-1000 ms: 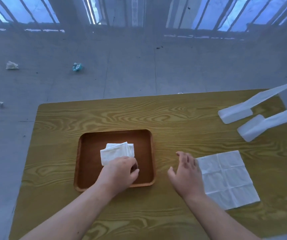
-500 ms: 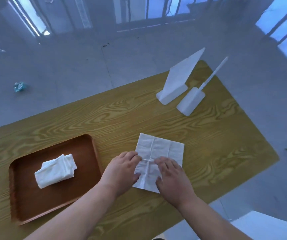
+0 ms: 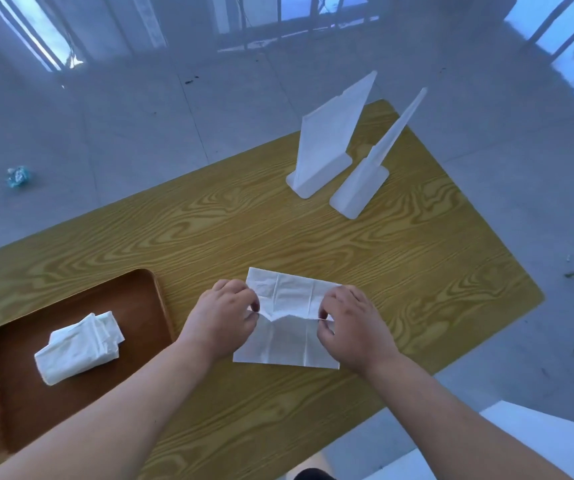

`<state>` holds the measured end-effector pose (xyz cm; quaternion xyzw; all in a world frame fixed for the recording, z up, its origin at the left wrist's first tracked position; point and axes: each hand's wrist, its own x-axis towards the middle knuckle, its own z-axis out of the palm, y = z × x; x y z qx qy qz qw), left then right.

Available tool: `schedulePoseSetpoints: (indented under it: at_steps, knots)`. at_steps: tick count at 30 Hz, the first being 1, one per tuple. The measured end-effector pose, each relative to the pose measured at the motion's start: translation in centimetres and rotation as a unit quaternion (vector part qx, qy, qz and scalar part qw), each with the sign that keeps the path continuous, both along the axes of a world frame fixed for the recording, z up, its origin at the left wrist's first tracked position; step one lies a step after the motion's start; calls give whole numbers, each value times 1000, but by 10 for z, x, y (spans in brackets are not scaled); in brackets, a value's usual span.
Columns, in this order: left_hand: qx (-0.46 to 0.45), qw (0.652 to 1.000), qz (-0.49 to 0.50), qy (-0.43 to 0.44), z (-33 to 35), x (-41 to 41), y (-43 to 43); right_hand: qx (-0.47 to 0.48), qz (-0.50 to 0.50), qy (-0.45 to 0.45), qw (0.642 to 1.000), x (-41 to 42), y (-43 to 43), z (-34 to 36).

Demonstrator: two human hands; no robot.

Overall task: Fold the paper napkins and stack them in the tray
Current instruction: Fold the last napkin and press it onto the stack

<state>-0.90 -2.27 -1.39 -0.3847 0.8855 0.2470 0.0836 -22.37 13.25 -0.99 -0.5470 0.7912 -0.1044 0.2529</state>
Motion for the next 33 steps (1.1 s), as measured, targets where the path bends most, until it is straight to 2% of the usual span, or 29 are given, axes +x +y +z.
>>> schedulePoseSetpoints:
  at_steps: [2, 4, 5, 7, 9, 11, 13, 15, 17, 19, 23, 26, 28, 29, 31, 33]
  knots:
    - [111, 985, 111, 69, 20, 2, -6, 12, -79, -143, 987, -4, -9, 20]
    - [225, 931, 243, 153, 45, 4, -14, 55, -148, -268, 950, -9, -22, 37]
    - [251, 909, 275, 188, 55, 5, -19, 69, -154, -303, 938, -10, -28, 44]
    - [259, 894, 283, 229, 76, 10, -32, 88, -136, -343, 925, -6, -42, 61]
    - [261, 894, 268, 245, 95, 16, -44, 105, -100, -354, 924, 8, -59, 74]
    - [237, 905, 257, 240, 106, 23, -53, 104, -74, -343, 931, 28, -76, 81]
    - [175, 917, 270, 237, 112, 37, -59, 88, -71, -366, 924, 51, -91, 83]
    - [77, 927, 300, 212, 110, 55, -61, 77, -105, -451, 883, 69, -102, 85]
    - [27, 919, 355, 172, 106, 82, -58, 75, -138, -538, 828, 88, -110, 88]
    - [60, 898, 413, 137, 103, 107, -50, 70, -150, -572, 803, 106, -116, 87]
    - [244, 848, 458, 106, 103, 145, -32, 60, -148, -605, 780, 138, -125, 86]
    - [365, 786, 452, 214, 98, 164, -20, 70, -128, -618, 772, 159, -133, 91]
    - [411, 735, 446, 303, 96, 177, -17, 78, -111, -619, 773, 173, -139, 96]
    - [412, 725, 446, 324, 96, 183, -17, 81, -102, -614, 778, 179, -141, 99]
    - [381, 736, 455, 326, 98, 192, -18, 85, -75, -584, 804, 189, -146, 103]
    - [340, 748, 472, 319, 99, 203, -19, 80, -48, -529, 843, 199, -152, 109]
